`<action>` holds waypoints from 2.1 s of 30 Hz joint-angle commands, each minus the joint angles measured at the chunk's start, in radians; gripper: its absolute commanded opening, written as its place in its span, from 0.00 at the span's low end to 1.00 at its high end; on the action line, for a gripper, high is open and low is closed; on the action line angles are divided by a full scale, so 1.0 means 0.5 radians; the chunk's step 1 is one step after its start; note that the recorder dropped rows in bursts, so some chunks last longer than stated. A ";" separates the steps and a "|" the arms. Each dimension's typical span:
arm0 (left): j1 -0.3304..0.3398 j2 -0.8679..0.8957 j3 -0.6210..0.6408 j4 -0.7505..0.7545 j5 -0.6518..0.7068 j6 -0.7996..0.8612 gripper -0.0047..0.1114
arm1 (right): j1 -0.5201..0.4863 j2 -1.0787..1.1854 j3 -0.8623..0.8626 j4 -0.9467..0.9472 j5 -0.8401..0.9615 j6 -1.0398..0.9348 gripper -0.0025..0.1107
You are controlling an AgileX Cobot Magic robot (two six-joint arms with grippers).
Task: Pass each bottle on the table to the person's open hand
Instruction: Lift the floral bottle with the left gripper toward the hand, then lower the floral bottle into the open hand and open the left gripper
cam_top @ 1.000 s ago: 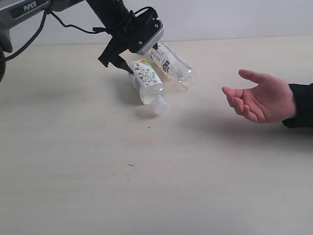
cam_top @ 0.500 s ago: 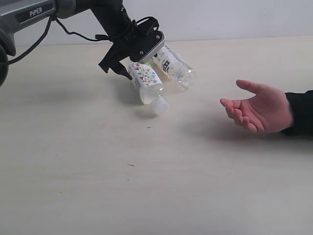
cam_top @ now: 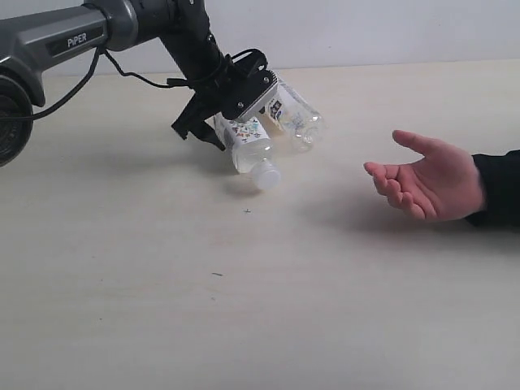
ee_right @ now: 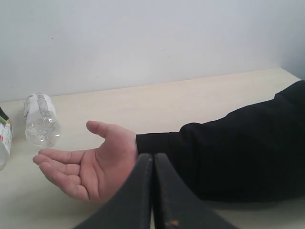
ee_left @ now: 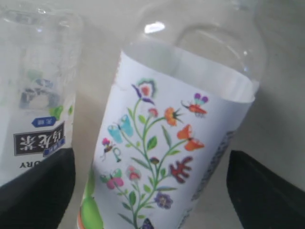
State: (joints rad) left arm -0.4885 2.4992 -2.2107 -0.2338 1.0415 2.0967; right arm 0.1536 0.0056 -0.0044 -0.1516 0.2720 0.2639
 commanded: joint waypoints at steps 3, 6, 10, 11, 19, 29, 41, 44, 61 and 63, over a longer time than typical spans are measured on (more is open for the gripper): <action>-0.015 0.042 0.006 -0.025 -0.008 0.003 0.75 | 0.007 -0.011 0.009 -0.008 -0.017 0.001 0.02; -0.032 0.072 0.006 -0.025 -0.026 0.003 0.75 | 0.007 -0.011 0.009 -0.008 -0.017 0.001 0.02; -0.032 0.076 0.006 0.015 -0.026 0.003 0.65 | 0.007 -0.011 0.009 -0.008 -0.017 0.001 0.02; -0.032 0.076 0.006 0.027 -0.026 0.003 0.58 | 0.007 -0.011 0.009 -0.008 -0.017 0.001 0.02; -0.032 0.076 0.006 0.027 0.130 -0.068 0.25 | 0.007 -0.011 0.009 -0.008 -0.017 0.001 0.02; -0.032 -0.041 0.006 0.027 0.359 -0.240 0.04 | 0.007 -0.011 0.009 -0.008 -0.017 0.001 0.02; -0.067 -0.392 0.006 0.147 0.359 -1.115 0.04 | 0.007 -0.011 0.009 -0.008 -0.017 0.001 0.02; -0.172 -0.489 0.006 0.156 0.359 -1.617 0.04 | 0.007 -0.011 0.009 -0.008 -0.017 0.001 0.02; -0.730 -0.554 0.006 -0.269 0.257 -5.217 0.04 | 0.007 -0.011 0.009 -0.008 -0.017 0.001 0.02; -0.744 -0.554 0.006 -0.223 0.253 -5.435 0.04 | 0.007 -0.011 0.009 -0.008 -0.017 0.001 0.02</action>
State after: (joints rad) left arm -0.8476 2.2294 -2.2101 -0.3641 1.1865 -0.4420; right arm 0.1536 0.0056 -0.0044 -0.1516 0.2720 0.2639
